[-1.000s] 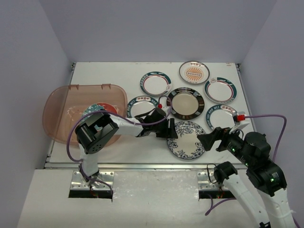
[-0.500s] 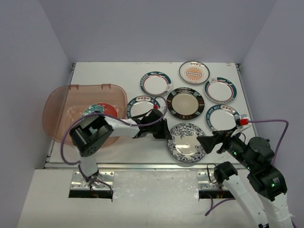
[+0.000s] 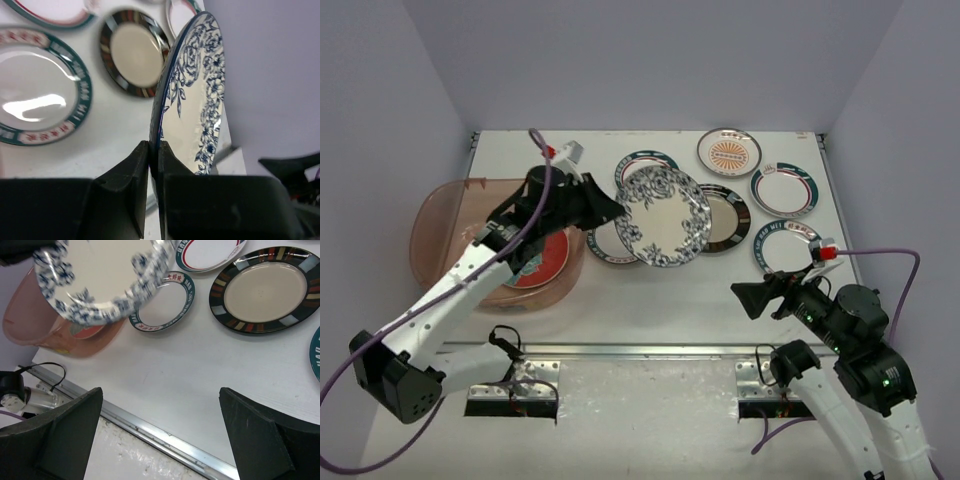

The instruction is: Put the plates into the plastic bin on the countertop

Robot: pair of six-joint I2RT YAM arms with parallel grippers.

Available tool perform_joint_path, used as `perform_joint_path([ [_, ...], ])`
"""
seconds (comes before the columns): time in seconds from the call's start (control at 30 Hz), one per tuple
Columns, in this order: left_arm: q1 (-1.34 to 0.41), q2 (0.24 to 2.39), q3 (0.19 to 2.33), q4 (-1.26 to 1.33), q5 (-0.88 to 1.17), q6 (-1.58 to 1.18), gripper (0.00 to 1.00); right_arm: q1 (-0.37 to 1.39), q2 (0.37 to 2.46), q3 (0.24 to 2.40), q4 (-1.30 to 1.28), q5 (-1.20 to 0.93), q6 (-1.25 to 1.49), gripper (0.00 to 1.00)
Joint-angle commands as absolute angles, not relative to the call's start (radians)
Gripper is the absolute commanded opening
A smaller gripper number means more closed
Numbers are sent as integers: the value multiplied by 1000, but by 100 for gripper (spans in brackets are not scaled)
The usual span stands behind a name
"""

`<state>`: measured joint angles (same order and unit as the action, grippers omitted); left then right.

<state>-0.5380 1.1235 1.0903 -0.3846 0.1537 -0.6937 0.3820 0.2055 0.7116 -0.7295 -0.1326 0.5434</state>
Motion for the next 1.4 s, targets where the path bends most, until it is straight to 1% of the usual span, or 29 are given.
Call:
perform_joint_path([
  [0.0, -310, 972, 1251, -504, 9, -737, 0, 383, 238, 720, -658, -120, 548, 99],
  [0.1, -156, 939, 1301, -653, -156, -751, 0, 382, 254, 718, -649, -111, 545, 99],
  [0.13, -138, 940, 1299, -658, -165, -754, 0, 382, 261, 716, -648, -109, 545, 99],
  [0.17, -41, 949, 1289, -679, -145, -751, 0, 382, 269, 714, -641, -109, 546, 99],
  [0.23, 202, 978, 1234, -673, 49, -712, 0, 382, 291, 698, -623, -116, 542, 99],
  [0.3, 375, 970, 1159, -632, 317, -689, 0, 383, 302, 675, -609, -116, 539, 99],
  [0.37, 573, 941, 1087, -613, 410, -652, 0, 382, 312, 663, -597, -115, 537, 99],
  [0.4, 632, 935, 1067, -612, 480, -634, 0, 382, 314, 655, -594, -116, 536, 99],
  [0.43, 673, 935, 1046, -615, 503, -622, 0, 382, 314, 647, -590, -118, 534, 99],
  [0.53, 696, 922, 954, -567, 547, -629, 0, 382, 312, 627, -577, -120, 533, 99],
  [0.63, 696, 905, 922, -552, 533, -634, 0, 383, 313, 612, -566, -126, 539, 99],
  [0.73, 696, 906, 842, -485, 548, -639, 0, 382, 321, 599, -550, -139, 544, 99],
  [0.93, 690, 1004, 775, -406, 575, -612, 0, 382, 338, 558, -495, -186, 584, 99],
  [1.17, 567, 1062, 763, -403, 475, -562, 0, 383, 365, 537, -454, -181, 602, 99],
  [1.2, 548, 1062, 757, -406, 456, -559, 5, 383, 369, 534, -451, -178, 599, 99],
  [1.23, 538, 1064, 754, -410, 442, -553, 14, 383, 374, 532, -449, -176, 597, 99],
  [1.27, 533, 1065, 753, -416, 433, -546, 26, 383, 382, 531, -449, -175, 594, 99],
  [1.3, 529, 1063, 752, -425, 424, -543, 47, 383, 390, 531, -450, -177, 589, 99],
  [1.33, 526, 1055, 744, -436, 403, -542, 75, 383, 402, 532, -454, -181, 586, 99],
  [1.37, 526, 1038, 741, -444, 389, -538, 81, 383, 417, 532, -454, -181, 585, 99],
])
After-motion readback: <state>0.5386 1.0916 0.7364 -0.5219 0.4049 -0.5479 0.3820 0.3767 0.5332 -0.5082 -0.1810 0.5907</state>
